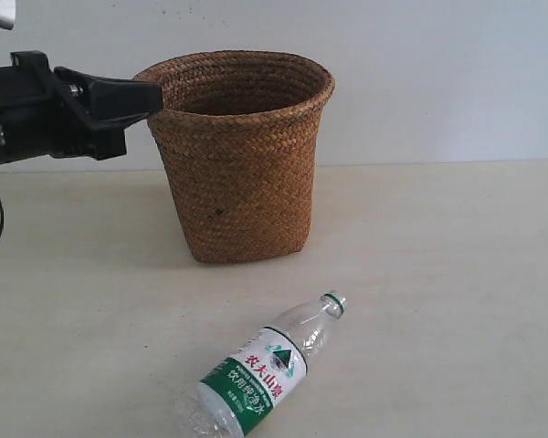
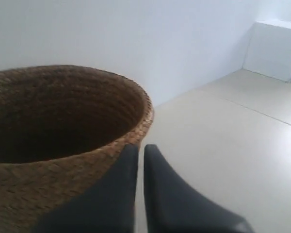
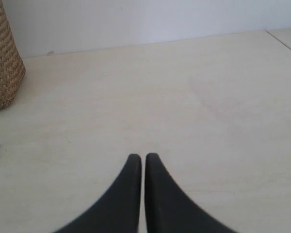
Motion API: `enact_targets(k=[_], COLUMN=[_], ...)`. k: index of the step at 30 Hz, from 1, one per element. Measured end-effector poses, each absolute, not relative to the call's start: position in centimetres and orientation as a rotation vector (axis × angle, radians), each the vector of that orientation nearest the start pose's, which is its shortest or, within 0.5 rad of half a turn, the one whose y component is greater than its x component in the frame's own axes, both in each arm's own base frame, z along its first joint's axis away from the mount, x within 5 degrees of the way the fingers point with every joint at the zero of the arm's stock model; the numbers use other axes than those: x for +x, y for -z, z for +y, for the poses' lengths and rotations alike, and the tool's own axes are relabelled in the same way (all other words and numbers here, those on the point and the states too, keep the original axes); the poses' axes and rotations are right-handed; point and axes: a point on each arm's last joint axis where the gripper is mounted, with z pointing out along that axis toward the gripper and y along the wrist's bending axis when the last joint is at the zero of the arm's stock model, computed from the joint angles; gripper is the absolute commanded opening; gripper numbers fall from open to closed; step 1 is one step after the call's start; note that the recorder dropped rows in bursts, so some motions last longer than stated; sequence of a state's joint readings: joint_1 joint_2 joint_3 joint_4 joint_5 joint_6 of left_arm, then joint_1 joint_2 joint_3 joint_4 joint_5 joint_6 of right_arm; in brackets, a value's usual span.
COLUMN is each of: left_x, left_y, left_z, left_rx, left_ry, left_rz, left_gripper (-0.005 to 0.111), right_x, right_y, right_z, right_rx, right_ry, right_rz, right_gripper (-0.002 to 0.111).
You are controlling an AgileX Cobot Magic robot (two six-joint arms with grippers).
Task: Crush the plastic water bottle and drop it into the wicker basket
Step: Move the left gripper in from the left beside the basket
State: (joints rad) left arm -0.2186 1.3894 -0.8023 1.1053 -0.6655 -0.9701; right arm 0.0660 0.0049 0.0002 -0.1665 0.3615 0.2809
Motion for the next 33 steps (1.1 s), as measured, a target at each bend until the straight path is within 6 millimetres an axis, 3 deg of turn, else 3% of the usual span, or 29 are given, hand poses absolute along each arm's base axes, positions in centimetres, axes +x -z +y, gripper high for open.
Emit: enact_targets(k=[10,14,17,19,25,33], left_x=[27.9,28.2,27.6,27.0,25.5,26.6], left_y=[-27.5,-25.3,-24.9,-24.8,-24.3,-28.3], left_z=[-9.6,-7.0,-6.5,-7.0,-10.2,-12.5], left_rx=[0.777,0.852,0.841,0.931,1.093,0.991], left_ry=[0.218,-0.151,-0.24,-0.304,-0.171,0.029], left_rz=[1.611,1.875,1.984,1.997,1.986,2.054], left_gripper=[0.004,0.004,0.004,0.004,0.004,0.004], right_x=[5.4,5.4,5.4,5.4,5.4,5.3], right_y=[-18.1,-18.1,-18.1,-18.1,-18.1,-18.1], right_z=[-0.2,-0.2,-0.2,-0.2,-0.2,-0.2], right_rx=[0.097,0.097,0.097,0.097,0.099,0.102], right_ry=[-0.081,-0.081,-0.081,-0.081,-0.082,-0.083], right_rz=[1.843,1.843,1.843,1.843,1.844,1.845], right_gripper=[0.0,0.0,0.0,0.0,0.0,0.0])
